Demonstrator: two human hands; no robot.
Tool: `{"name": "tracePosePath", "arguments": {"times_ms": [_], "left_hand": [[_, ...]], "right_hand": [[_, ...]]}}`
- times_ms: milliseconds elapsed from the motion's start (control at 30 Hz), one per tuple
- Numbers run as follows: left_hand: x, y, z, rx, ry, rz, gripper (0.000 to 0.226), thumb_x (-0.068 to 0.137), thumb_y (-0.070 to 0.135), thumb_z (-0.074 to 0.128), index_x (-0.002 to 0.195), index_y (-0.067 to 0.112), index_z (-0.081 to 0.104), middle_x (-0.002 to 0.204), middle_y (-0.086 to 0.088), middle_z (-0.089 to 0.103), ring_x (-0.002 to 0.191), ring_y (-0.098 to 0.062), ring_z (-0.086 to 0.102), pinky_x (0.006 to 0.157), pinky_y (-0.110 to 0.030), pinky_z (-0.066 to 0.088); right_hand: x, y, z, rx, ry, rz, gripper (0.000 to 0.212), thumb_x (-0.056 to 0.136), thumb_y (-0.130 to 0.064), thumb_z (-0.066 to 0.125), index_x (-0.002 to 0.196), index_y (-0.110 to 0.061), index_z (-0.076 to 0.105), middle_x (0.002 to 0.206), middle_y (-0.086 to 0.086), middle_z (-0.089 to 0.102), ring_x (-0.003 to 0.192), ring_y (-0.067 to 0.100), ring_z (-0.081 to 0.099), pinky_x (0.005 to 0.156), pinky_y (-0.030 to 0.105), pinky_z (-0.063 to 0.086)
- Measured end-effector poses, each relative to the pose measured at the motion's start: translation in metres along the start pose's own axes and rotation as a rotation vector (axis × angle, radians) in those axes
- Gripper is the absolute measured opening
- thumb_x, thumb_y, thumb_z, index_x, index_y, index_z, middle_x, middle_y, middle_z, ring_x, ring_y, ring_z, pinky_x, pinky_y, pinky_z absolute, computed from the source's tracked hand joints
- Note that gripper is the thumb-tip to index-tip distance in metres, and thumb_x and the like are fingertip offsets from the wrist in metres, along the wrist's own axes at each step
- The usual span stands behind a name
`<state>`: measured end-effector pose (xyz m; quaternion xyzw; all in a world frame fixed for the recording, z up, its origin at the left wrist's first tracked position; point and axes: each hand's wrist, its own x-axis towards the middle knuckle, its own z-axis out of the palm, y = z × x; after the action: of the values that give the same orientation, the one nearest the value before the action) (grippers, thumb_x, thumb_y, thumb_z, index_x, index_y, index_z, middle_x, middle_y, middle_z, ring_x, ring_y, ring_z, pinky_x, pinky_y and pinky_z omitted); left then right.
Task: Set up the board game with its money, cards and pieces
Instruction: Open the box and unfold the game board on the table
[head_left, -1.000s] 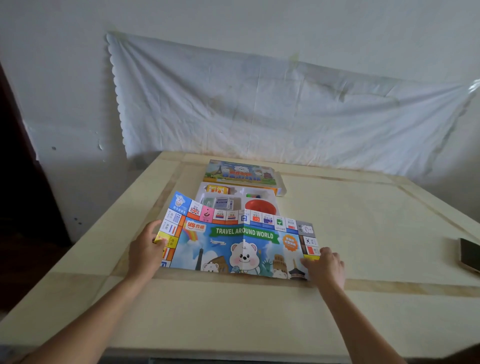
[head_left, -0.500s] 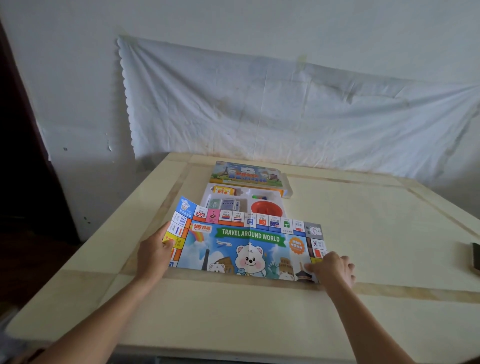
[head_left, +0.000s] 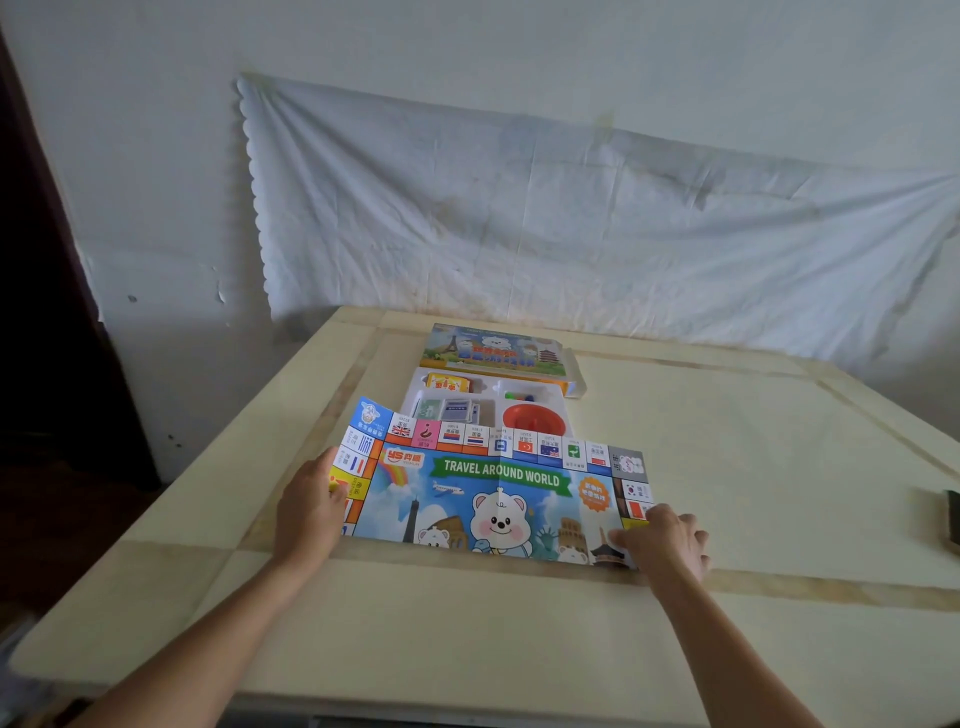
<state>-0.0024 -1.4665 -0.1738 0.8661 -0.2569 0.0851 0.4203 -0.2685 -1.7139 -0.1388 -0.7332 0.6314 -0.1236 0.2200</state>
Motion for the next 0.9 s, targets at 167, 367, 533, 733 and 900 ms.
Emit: {"name": "tracePosePath", "arguments": {"times_ms": [167,367,533,733,900], "left_hand": [[0.006,0.008,-0.004,-0.173,0.051,-0.145,0.03,0.087,0.003,0.058,0.116,0.009,0.059,0.095,-0.008,0.068,0.077,-0.023,0.061,0.066,-0.03,0.043],[0.005,0.011,-0.011,-0.125,0.092,-0.023,0.019,0.087,0.002,0.06,0.103,0.012,0.061,0.077,-0.001,0.063,0.065,-0.018,0.058,0.054,-0.026,0.039],[0.001,0.008,-0.014,-0.03,0.09,0.083,0.015,0.094,0.01,0.056,0.108,0.014,0.057,0.077,0.003,0.063,0.064,-0.023,0.061,0.055,-0.03,0.044],[0.001,0.009,-0.017,0.076,0.156,0.245,0.012,0.096,0.013,0.049,0.085,0.011,0.054,0.089,-0.005,0.061,0.083,-0.027,0.056,0.062,-0.033,0.042],[0.006,0.019,-0.028,-0.015,0.184,0.311,0.005,0.097,0.017,0.048,0.092,0.016,0.049,0.076,-0.009,0.063,0.068,-0.033,0.059,0.06,-0.034,0.042]], "right_hand": [[-0.001,-0.001,0.001,0.015,0.015,0.001,0.056,0.076,-0.033,0.072,0.124,-0.014,0.05,0.124,0.012,0.045,0.12,0.031,0.037,0.097,0.039,0.031],[0.001,0.001,0.0,0.063,0.051,-0.004,0.047,0.08,-0.024,0.068,0.121,-0.01,0.049,0.121,0.016,0.048,0.115,0.033,0.038,0.094,0.039,0.031],[0.003,0.001,0.0,0.041,0.037,-0.027,0.049,0.078,-0.024,0.068,0.122,-0.012,0.051,0.122,0.014,0.048,0.115,0.032,0.038,0.093,0.038,0.031],[0.005,0.003,0.001,0.071,0.048,-0.029,0.052,0.078,-0.024,0.069,0.124,-0.01,0.05,0.123,0.015,0.049,0.116,0.032,0.039,0.094,0.039,0.033],[0.006,0.003,0.0,0.143,0.083,-0.013,0.055,0.084,-0.03,0.065,0.129,-0.004,0.045,0.13,0.019,0.046,0.121,0.034,0.037,0.098,0.041,0.031]]}}
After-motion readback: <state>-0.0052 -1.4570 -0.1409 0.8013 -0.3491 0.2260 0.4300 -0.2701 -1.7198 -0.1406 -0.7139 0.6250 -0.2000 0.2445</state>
